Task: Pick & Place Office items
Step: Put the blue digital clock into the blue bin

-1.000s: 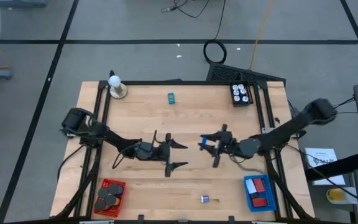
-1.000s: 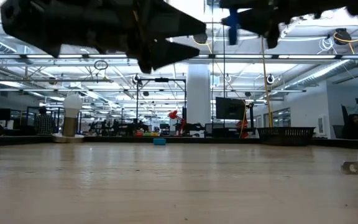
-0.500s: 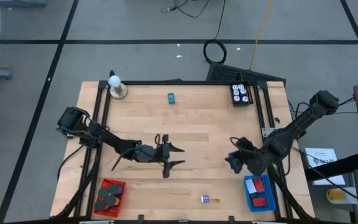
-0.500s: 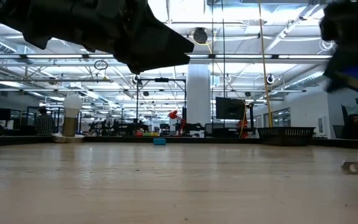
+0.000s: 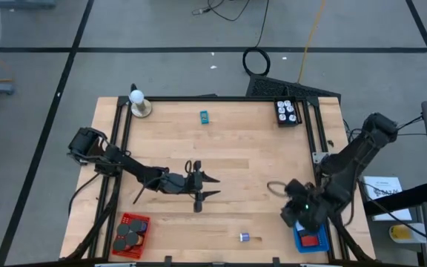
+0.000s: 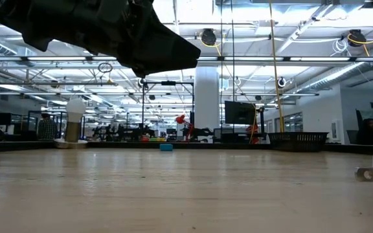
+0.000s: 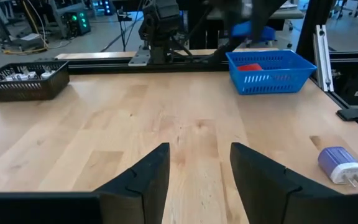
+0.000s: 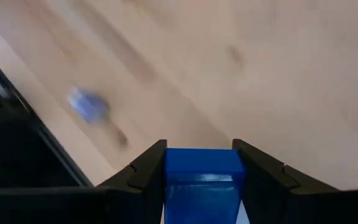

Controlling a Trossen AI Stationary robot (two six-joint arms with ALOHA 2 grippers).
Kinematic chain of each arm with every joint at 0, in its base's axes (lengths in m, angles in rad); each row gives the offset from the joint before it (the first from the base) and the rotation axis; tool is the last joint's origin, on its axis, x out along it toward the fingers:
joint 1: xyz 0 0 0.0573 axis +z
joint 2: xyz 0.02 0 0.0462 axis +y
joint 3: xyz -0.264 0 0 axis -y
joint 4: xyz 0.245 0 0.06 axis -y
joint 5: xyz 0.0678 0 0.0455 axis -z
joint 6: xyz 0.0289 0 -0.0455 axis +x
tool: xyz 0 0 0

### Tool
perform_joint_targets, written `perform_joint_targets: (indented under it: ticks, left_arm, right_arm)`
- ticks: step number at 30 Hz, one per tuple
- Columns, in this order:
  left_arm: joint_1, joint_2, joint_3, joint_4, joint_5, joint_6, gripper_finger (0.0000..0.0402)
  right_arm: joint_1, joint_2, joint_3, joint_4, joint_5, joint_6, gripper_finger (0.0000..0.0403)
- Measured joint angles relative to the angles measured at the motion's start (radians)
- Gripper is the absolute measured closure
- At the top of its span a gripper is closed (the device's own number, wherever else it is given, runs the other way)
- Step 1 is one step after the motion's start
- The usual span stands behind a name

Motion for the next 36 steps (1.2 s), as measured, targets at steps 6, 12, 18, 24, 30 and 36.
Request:
perform_joint_targets:
  ticks: [6, 12, 18, 24, 30, 36]
  left_arm:
    - [-0.002, 0.000, 0.000, -0.016, 0.000, 0.001, 0.0231]
    - [-0.002, 0.000, 0.000, -0.022, 0.000, 0.000, 0.0232]
    - [-0.002, 0.000, 0.000, -0.022, 0.000, 0.001, 0.0231]
    - [-0.002, 0.000, 0.000, -0.022, 0.000, 0.001, 0.0231]
    - [-0.002, 0.000, 0.000, -0.027, 0.000, 0.003, 0.0231]
    - [-0.002, 0.000, 0.000, -0.028, 0.000, 0.003, 0.0231]
  right_arm:
    - [0.121, 0.192, 0.132, -0.140, -0.172, -0.008, 0.0252]
    - [0.221, 0.324, 0.152, -0.138, -0.298, -0.108, 0.0245]
    - [0.268, 0.394, 0.151, -0.115, -0.332, -0.177, 0.0249]
    - [0.273, 0.420, 0.151, -0.030, -0.329, -0.243, 0.0243]
    - [0.272, 0.420, 0.132, -0.003, -0.328, -0.278, 0.0240]
    - [0.272, 0.419, 0.132, -0.003, -0.325, -0.274, 0.0225]
